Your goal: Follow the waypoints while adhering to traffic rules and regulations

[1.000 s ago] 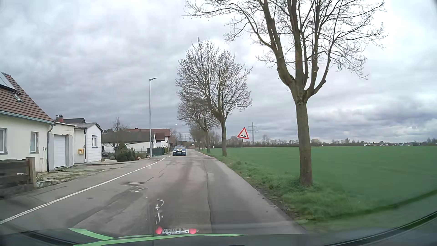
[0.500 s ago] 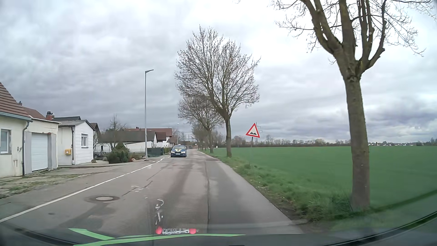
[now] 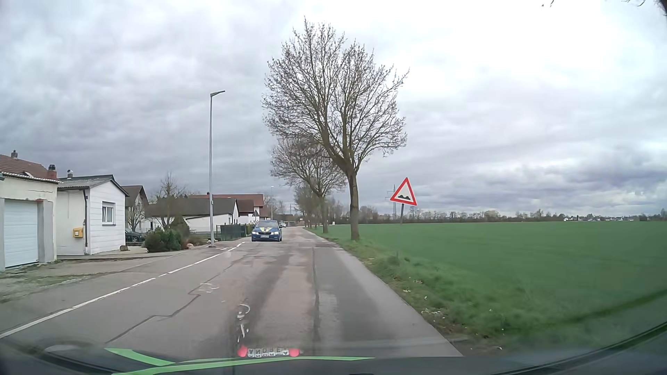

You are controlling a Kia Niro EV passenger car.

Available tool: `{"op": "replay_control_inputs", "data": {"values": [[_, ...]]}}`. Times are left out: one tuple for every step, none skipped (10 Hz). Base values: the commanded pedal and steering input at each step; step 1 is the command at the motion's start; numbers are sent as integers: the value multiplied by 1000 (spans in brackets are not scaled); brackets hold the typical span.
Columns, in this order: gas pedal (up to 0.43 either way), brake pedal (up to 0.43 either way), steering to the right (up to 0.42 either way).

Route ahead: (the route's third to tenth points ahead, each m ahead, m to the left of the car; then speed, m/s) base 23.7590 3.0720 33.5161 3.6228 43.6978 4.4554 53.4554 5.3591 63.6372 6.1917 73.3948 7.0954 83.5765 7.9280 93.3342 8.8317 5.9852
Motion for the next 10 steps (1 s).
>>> {"op": "replay_control_inputs", "data": {"values": [[0,0,-7],[8,0,-6],[20,0,-7],[20,0,-8],[20,0,-8],[28,0,-11],[28,0,-15],[28,0,-18],[28,0,-18],[39,0,-18]]}}
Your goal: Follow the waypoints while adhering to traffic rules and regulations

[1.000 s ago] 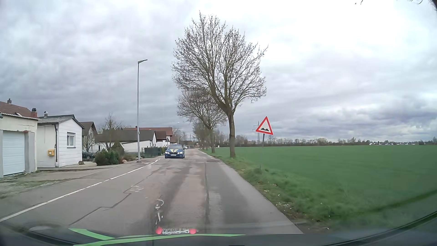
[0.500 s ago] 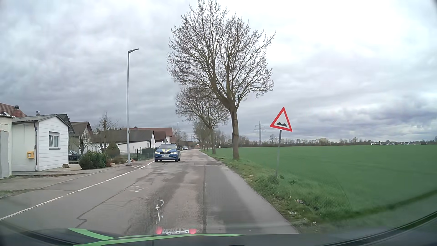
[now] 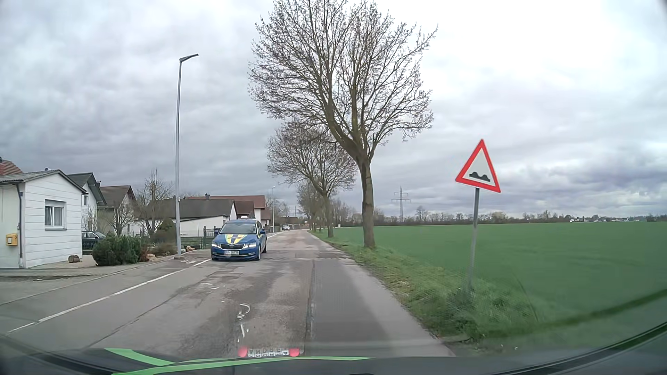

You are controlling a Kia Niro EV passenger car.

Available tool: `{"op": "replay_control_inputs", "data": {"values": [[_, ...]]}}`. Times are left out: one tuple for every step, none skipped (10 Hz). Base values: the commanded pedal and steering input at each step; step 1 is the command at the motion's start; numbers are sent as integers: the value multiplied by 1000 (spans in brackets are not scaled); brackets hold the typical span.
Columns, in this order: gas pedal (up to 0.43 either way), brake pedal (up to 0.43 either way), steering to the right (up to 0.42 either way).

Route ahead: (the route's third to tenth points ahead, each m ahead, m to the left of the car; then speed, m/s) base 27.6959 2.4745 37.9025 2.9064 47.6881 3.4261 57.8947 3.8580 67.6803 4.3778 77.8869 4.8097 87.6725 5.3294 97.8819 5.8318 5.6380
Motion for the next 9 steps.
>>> {"op": "replay_control_inputs", "data": {"values": [[39,0,-18],[39,0,-18],[39,0,-18],[39,0,-18],[39,0,-18],[39,0,-18],[39,0,-18],[39,0,-18],[39,0,-18]]}}
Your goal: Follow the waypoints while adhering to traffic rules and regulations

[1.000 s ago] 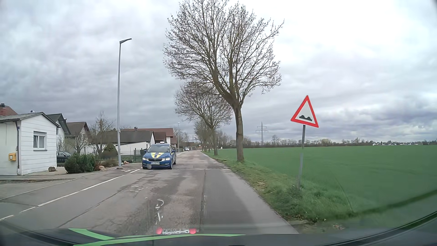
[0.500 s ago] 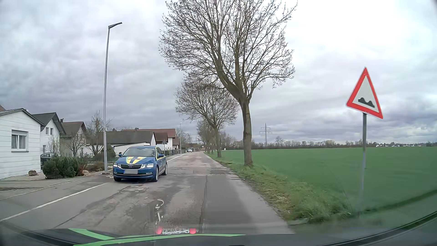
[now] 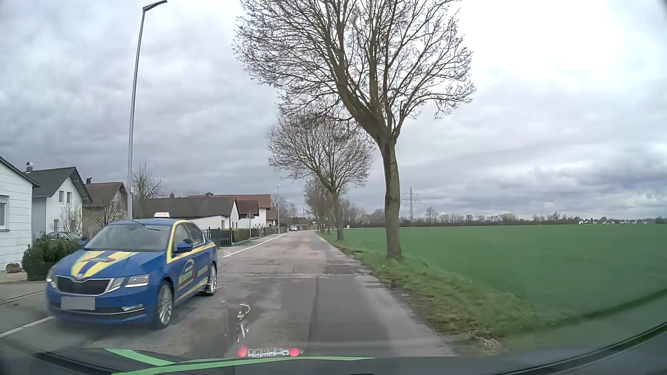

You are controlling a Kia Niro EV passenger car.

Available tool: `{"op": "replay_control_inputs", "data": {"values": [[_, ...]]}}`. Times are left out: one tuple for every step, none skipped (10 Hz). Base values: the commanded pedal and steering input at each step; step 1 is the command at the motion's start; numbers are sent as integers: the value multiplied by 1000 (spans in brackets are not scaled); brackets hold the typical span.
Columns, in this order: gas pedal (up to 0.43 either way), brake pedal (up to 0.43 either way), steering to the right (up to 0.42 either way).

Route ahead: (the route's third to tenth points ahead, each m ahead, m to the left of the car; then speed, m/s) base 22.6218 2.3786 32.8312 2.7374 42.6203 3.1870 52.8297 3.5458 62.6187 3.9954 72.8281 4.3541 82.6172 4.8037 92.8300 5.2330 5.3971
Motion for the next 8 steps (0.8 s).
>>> {"op": "replay_control_inputs", "data": {"values": [[39,0,-17],[39,0,-16],[39,0,-16],[39,0,-16],[39,0,-16],[28,0,-16],[0,0,-18],[0,0,-20]]}}
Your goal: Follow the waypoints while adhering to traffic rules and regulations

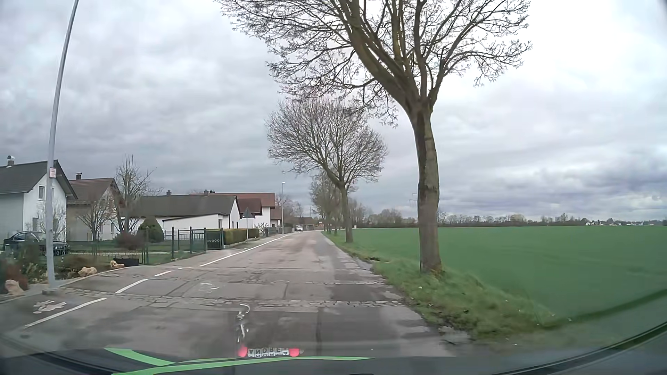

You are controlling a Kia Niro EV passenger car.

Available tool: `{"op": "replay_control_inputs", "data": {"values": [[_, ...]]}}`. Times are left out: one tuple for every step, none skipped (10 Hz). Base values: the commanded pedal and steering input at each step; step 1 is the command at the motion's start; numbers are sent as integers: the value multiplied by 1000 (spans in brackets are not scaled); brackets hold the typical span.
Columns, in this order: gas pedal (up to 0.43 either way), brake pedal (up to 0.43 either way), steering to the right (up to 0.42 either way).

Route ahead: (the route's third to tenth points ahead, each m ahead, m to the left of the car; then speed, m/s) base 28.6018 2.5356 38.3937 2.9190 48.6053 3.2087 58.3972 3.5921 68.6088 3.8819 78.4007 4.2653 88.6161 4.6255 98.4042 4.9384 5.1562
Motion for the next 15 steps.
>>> {"op": "replay_control_inputs", "data": {"values": [[0,0,-26],[0,0,-28],[0,0,-28],[0,0,-29],[0,0,-33],[0,0,-38],[0,0,-38],[0,0,-37],[0,0,-34],[0,0,-30],[0,0,-29],[8,0,-26],[39,0,-22],[67,0,-21],[110,0,-20]]}}
